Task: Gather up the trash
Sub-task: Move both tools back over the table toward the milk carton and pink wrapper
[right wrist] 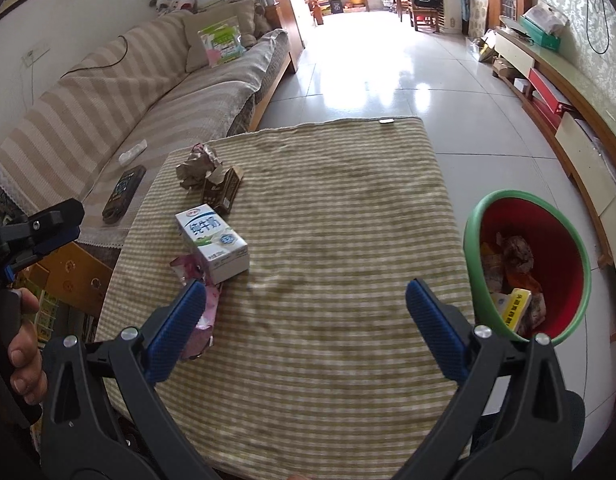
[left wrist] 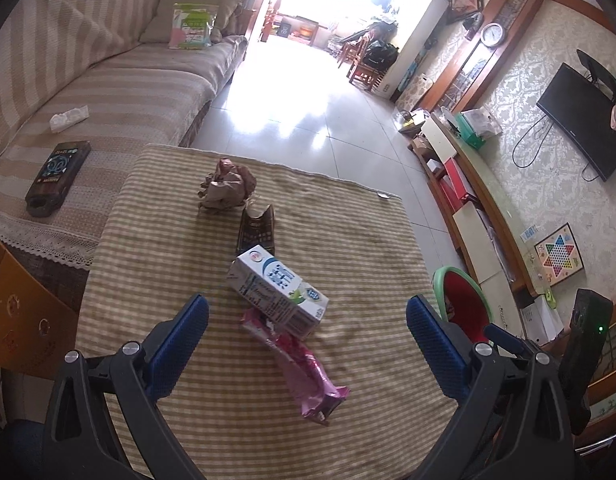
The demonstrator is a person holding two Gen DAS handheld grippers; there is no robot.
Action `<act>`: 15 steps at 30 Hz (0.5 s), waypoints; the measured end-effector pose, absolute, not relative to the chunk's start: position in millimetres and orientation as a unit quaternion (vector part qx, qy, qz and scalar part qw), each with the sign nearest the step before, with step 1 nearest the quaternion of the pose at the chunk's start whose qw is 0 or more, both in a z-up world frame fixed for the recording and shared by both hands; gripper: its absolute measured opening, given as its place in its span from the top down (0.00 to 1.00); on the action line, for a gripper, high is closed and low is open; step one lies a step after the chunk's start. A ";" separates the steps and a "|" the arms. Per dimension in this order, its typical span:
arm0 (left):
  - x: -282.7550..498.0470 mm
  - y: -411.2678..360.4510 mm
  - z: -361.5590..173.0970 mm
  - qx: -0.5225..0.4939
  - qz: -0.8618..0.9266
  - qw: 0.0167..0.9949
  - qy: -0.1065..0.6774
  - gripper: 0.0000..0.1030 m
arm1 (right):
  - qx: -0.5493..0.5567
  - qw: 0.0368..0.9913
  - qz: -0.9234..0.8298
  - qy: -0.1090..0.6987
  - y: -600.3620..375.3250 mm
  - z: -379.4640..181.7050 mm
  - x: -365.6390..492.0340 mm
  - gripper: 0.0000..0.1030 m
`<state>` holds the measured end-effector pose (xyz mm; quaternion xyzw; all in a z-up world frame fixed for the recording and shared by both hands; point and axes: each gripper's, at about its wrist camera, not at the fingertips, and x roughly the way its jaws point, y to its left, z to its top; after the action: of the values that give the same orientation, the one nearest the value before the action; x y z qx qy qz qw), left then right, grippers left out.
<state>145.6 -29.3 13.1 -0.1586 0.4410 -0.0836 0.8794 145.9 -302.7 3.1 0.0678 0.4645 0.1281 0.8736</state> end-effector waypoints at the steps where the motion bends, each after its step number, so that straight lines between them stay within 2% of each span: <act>1: 145.3 -25.5 10.4 -0.162 -0.082 0.878 0.444 0.08 | 0.064 0.873 0.132 0.466 -298.6 2.0 144.1 0.04; 15: 181.6 -21.8 -40.5 -0.212 -0.085 0.836 0.498 0.08 | 0.048 0.854 0.165 0.492 -266.5 -25.1 138.8 0.04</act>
<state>181.6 -21.8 -40.5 -0.2121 0.4984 -0.0851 0.8363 138.8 -266.5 -25.1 0.0484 0.4919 0.1648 0.8536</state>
